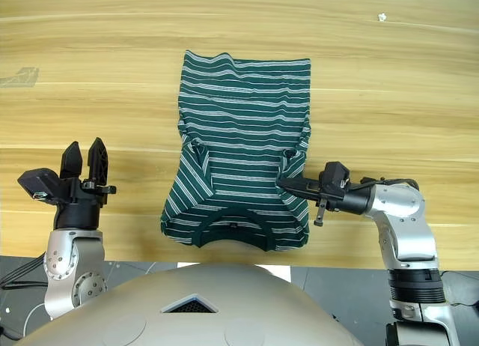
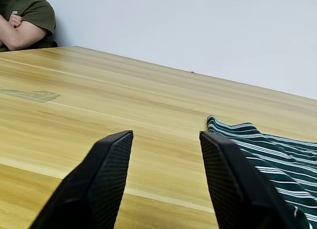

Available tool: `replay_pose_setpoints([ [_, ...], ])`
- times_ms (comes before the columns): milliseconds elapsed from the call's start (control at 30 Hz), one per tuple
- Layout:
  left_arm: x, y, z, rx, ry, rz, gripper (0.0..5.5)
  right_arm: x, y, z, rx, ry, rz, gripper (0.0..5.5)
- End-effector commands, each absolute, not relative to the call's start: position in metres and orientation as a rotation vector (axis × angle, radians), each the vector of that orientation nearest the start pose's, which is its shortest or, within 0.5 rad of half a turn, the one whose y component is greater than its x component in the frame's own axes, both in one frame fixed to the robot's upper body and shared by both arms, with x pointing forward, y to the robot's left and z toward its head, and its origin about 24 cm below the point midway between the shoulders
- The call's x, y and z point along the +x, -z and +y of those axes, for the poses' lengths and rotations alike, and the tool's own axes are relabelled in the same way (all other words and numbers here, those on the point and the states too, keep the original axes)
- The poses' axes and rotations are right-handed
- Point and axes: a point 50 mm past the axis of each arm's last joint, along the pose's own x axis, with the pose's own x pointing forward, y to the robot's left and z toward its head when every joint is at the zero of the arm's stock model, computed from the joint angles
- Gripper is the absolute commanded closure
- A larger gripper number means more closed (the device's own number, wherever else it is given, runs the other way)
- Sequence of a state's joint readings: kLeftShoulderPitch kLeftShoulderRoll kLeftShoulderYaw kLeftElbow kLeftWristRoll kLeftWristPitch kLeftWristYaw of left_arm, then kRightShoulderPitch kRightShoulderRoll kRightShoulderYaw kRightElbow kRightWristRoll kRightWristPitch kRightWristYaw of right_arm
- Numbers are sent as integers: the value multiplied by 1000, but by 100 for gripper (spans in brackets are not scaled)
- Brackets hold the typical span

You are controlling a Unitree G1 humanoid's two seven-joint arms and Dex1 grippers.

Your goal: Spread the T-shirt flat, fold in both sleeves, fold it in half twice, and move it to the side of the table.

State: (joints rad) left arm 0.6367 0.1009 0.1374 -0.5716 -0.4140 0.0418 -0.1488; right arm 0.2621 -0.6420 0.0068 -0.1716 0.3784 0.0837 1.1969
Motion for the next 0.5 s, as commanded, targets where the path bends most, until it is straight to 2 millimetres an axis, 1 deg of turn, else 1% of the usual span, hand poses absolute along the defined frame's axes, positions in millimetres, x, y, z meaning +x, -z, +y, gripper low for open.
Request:
replay_pose_setpoints([
  [33, 129, -59, 204, -212, -52, 51, 297, 172, -51, -210, -90, -1213, 291, 514],
  [67, 129, -58, 203, -212, -50, 53, 297, 169, -54, -209, -53, -1237, 293, 503],
  [133, 130, -57, 203, -212, -47, 56, 297, 164, -57, -207, 12, -1280, 298, 455],
  [267, 132, -57, 202, -206, -36, 56, 297, 156, -58, -203, 117, -1338, 322, 384],
  [300, 132, -57, 201, -202, -25, 56, 297, 155, -58, -202, 125, -1341, 326, 370],
  [333, 133, -58, 199, -194, -14, 57, 297, 154, -57, -202, 128, -1340, 329, 343],
  [400, 134, -58, 197, -137, 18, 62, 297, 158, -58, -205, 111, -1304, 305, 301],
  [433, 136, -60, 199, -54, 53, 56, 297, 164, -62, -210, 76, -1258, 251, 288],
  [467, 137, -65, 205, 115, 99, 42, 297, 174, -68, -217, 34, -1180, 174, 264],
  [500, 141, -70, 214, 362, 149, 20, 297, 181, -75, -226, -79, -1085, 77, 252],
])
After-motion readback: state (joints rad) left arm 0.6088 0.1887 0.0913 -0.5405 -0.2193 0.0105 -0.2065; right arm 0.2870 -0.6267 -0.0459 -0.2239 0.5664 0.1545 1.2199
